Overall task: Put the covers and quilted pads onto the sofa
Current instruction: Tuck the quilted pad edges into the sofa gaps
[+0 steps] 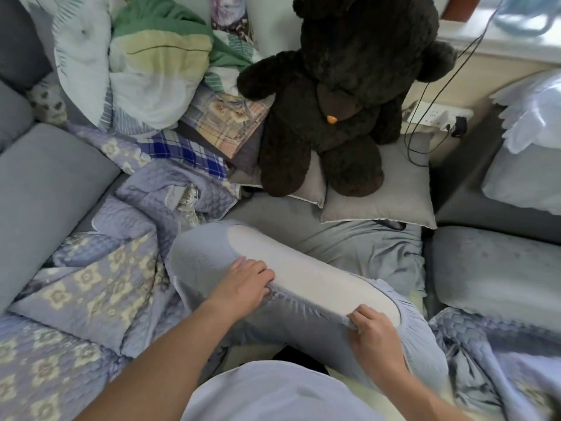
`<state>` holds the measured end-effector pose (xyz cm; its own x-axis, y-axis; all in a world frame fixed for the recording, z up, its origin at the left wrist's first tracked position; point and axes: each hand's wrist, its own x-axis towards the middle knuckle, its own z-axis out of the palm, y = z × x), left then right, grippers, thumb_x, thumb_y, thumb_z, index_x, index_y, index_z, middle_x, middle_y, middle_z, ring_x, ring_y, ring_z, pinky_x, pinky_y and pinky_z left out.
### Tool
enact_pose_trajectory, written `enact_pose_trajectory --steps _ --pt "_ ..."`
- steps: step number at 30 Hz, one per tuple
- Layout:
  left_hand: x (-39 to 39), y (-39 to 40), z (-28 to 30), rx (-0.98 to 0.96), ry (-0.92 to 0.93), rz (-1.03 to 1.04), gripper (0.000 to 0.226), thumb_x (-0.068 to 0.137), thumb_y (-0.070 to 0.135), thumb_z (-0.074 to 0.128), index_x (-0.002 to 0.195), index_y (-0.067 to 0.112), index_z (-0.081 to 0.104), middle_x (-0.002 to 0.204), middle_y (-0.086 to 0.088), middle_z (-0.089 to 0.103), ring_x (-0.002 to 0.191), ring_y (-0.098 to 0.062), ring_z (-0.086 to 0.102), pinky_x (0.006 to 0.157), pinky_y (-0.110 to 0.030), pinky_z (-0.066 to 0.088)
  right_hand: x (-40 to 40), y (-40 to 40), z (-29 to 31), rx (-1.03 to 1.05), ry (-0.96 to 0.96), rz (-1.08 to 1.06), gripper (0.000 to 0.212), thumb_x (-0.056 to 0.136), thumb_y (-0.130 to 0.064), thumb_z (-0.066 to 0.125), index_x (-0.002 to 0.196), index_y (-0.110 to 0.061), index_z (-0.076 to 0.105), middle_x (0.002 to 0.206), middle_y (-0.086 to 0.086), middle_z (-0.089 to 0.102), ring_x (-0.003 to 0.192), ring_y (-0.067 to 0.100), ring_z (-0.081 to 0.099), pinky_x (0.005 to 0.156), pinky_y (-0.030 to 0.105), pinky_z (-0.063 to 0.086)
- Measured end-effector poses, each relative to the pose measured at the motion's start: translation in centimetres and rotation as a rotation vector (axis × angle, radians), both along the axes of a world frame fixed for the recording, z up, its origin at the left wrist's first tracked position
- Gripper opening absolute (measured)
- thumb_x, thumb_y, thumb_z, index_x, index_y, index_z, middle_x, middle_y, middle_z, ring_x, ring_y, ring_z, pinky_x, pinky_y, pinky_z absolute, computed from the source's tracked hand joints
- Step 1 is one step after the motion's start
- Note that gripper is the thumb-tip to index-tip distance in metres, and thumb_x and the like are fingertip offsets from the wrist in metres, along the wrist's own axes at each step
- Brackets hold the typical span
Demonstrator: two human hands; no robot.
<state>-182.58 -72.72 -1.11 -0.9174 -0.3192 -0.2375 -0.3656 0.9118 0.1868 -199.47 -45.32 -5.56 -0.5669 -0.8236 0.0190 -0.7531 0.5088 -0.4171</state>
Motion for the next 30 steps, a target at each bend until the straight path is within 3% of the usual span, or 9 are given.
enact_pose_trajectory --steps 4,8,11,15,20,22,25,28,30 --pt "0.9 0.4 -1.4 -0.082 -0.056 -0.131 0.030 0.088 0.033 0.066 0.117 0.029 0.058 0.123 0.007 0.058 0.117 -0.019 0.053 0.110 -0.039 0.034 2.5 1.7 -0.2 0.065 -0.011 -0.029 0.045 0.049 0.006 0.076 0.079 -0.020 0.054 0.091 -0.005 0.054 0.077 0.024 0.050 0.059 0.040 0.045" --pt "2.6 2.2 -1.9 -0.241 -0.156 -0.209 0.017 0.083 0.019 0.064 0.099 0.025 0.060 0.102 0.001 0.065 0.099 -0.024 0.060 0.092 -0.041 0.045 5.8 2.9 -0.4 0.200 0.003 0.052 0.047 0.057 -0.010 0.083 0.095 -0.020 0.058 0.107 -0.002 0.054 0.092 0.024 0.051 0.076 0.034 0.046" --pt "2.6 2.7 -1.9 -0.317 -0.201 -0.259 0.020 0.088 0.014 0.060 0.106 0.022 0.057 0.105 -0.003 0.060 0.098 -0.028 0.059 0.085 -0.043 0.045 7.0 3.2 -0.3 0.214 0.015 -0.057 0.041 0.066 -0.011 0.079 0.102 -0.016 0.059 0.109 0.002 0.057 0.096 0.026 0.052 0.083 0.036 0.046" --pt "2.5 3.0 -2.9 -0.498 -0.456 -0.557 0.030 0.101 0.006 0.037 0.125 0.012 0.054 0.120 -0.014 0.055 0.111 -0.037 0.055 0.093 -0.051 0.039 8.5 4.2 -1.7 0.319 0.095 -0.037 0.051 0.072 -0.012 0.075 0.121 -0.012 0.060 0.123 0.005 0.055 0.109 0.031 0.052 0.100 0.044 0.041" --pt "2.0 2.4 -1.5 -0.309 -0.480 -0.668 0.026 0.099 0.013 0.041 0.113 0.018 0.063 0.115 -0.005 0.065 0.109 -0.031 0.058 0.090 -0.041 0.042 8.3 5.5 -3.4 0.240 0.111 0.013 0.048 0.071 -0.006 0.073 0.119 -0.012 0.068 0.122 0.001 0.063 0.116 0.028 0.055 0.112 0.050 0.033" --pt "1.6 1.9 -0.5 -0.268 -0.458 -0.727 0.023 0.098 0.015 0.043 0.108 0.019 0.063 0.110 -0.004 0.066 0.103 -0.030 0.061 0.085 -0.041 0.045 7.9 6.0 -3.3 0.132 0.095 -0.003 0.042 0.069 -0.002 0.076 0.109 -0.013 0.072 0.114 -0.001 0.067 0.111 0.025 0.058 0.108 0.044 0.037" --pt "1.5 2.0 1.6 -0.256 -0.377 -0.707 0.021 0.097 0.016 0.045 0.104 0.017 0.065 0.104 -0.006 0.067 0.096 -0.032 0.064 0.078 -0.041 0.049 6.2 5.7 -1.3 0.023 0.033 -0.032 0.030 0.065 -0.002 0.084 0.090 -0.013 0.074 0.096 -0.002 0.069 0.093 0.024 0.061 0.087 0.035 0.044" --pt "3.2 2.7 4.8 -0.229 -0.304 -0.591 0.019 0.096 0.017 0.048 0.103 0.016 0.065 0.104 -0.006 0.067 0.096 -0.032 0.065 0.076 -0.041 0.052 4.4 4.6 2.5 0.026 0.045 -0.050 0.010 0.068 -0.009 0.071 0.076 -0.014 0.068 0.083 0.000 0.066 0.081 0.027 0.061 0.075 0.037 0.047" --pt "5.6 2.2 6.6 -0.169 -0.282 -0.480 0.018 0.096 0.020 0.047 0.104 0.019 0.063 0.108 -0.005 0.064 0.099 -0.030 0.063 0.079 -0.042 0.052 4.2 3.0 5.3 0.000 0.086 0.001 0.011 0.063 -0.016 0.061 0.073 -0.016 0.066 0.080 -0.002 0.066 0.079 0.026 0.062 0.074 0.038 0.048"
